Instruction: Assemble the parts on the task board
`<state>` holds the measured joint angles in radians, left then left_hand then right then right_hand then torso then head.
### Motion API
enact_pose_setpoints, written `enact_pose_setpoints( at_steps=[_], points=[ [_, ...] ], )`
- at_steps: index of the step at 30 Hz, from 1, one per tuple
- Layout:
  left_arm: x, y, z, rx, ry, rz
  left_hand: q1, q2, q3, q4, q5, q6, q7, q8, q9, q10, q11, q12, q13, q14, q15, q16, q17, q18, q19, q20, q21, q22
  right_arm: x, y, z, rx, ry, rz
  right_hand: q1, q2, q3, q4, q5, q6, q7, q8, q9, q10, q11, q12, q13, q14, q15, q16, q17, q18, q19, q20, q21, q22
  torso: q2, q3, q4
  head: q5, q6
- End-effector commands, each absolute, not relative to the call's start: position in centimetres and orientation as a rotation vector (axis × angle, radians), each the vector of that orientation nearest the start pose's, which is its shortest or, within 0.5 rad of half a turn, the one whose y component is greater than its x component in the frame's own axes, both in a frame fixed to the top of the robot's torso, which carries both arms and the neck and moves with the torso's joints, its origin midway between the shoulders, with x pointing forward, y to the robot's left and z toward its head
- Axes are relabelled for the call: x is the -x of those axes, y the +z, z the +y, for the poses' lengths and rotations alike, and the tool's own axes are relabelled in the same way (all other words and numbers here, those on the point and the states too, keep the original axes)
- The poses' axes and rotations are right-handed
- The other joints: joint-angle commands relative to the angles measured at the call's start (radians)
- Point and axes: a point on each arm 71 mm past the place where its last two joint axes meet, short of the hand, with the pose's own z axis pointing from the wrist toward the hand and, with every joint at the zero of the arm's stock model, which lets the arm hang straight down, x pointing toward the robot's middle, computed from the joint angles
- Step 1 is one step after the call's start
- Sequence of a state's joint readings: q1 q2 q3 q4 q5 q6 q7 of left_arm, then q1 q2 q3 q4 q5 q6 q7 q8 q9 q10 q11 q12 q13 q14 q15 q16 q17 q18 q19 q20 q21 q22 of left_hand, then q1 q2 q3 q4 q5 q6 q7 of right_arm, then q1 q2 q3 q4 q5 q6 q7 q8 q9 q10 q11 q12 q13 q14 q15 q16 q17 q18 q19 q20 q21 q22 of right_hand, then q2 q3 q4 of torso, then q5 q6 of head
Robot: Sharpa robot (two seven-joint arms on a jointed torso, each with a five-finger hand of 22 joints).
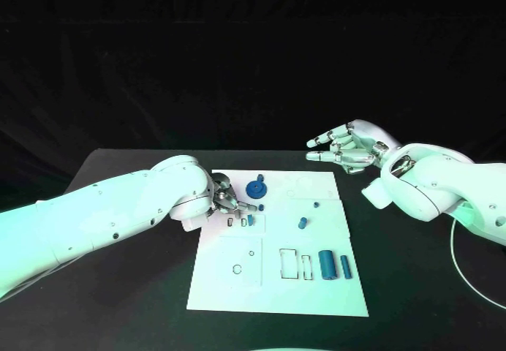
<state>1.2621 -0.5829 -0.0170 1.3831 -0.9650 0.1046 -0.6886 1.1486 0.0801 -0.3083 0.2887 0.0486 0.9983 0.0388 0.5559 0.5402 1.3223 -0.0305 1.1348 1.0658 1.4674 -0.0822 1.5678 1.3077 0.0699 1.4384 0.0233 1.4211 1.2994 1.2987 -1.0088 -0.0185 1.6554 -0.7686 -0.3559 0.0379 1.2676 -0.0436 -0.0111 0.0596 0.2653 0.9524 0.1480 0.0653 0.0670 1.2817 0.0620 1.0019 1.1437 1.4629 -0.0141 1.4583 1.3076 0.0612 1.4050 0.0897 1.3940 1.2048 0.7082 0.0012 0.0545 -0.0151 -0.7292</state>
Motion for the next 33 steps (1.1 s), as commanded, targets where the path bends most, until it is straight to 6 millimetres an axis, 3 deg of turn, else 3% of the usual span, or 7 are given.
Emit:
enact_pose_setpoints(
  at_steps=[1,23,33],
  points=[
    [-50.5,-20.3,12.8,0.208,-0.356,2.417,0.008,0.002,-0.001,-0.005,0.000,-0.008,0.001,0.007,0.001,0.001,0.002,0.004,0.002,0.103,-0.004,0.003,0.263,-0.014,0.009,0.000,0.005,0.001,-47.8,-12.2,-24.5,-0.422,1.026,1.622,0.010,0.003,-0.003,-0.004,0.009,0.008,0.000,0.006,0.002,-0.003,-0.003,-0.003,-0.001,0.066,-0.003,-0.006,0.073,0.013,-0.006,-0.002,-0.005,-0.001,0.001,-0.0006,-0.0003,-0.003,-0.003],
    [-50.9,-20.4,11.4,0.165,-0.343,2.403,0.008,0.010,-0.004,-0.001,0.000,-0.014,-0.003,0.033,0.035,0.012,-0.001,0.022,0.021,0.103,-0.005,0.003,0.263,-0.019,0.021,0.001,0.021,0.031,-48.1,-13.0,-24.2,-0.421,1.022,1.642,0.012,0.006,-0.005,-0.005,0.017,0.011,-0.001,0.007,0.002,-0.001,-0.004,-0.001,-0.002,0.067,-0.004,-0.006,0.074,0.013,-0.005,-0.003,-0.005,-0.001,0.001,-0.0009,0.0016,-0.007,-0.012],
    [-50.8,-20.4,11.0,0.144,-0.347,2.414,0.051,0.026,0.016,-0.009,0.014,-0.028,-0.003,0.049,0.066,0.013,-0.001,0.026,0.024,0.103,-0.005,0.003,0.263,-0.020,0.023,0.001,0.026,0.040,-48.1,-13.2,-23.9,-0.418,1.024,1.651,0.012,0.007,-0.006,-0.005,0.018,0.013,-0.002,0.007,0.003,0.000,-0.004,0.000,-0.002,0.067,-0.004,-0.006,0.074,0.013,-0.005,-0.003,-0.005,0.000,0.000,-0.0011,0.0017,-0.007,-0.018]
  ],
)
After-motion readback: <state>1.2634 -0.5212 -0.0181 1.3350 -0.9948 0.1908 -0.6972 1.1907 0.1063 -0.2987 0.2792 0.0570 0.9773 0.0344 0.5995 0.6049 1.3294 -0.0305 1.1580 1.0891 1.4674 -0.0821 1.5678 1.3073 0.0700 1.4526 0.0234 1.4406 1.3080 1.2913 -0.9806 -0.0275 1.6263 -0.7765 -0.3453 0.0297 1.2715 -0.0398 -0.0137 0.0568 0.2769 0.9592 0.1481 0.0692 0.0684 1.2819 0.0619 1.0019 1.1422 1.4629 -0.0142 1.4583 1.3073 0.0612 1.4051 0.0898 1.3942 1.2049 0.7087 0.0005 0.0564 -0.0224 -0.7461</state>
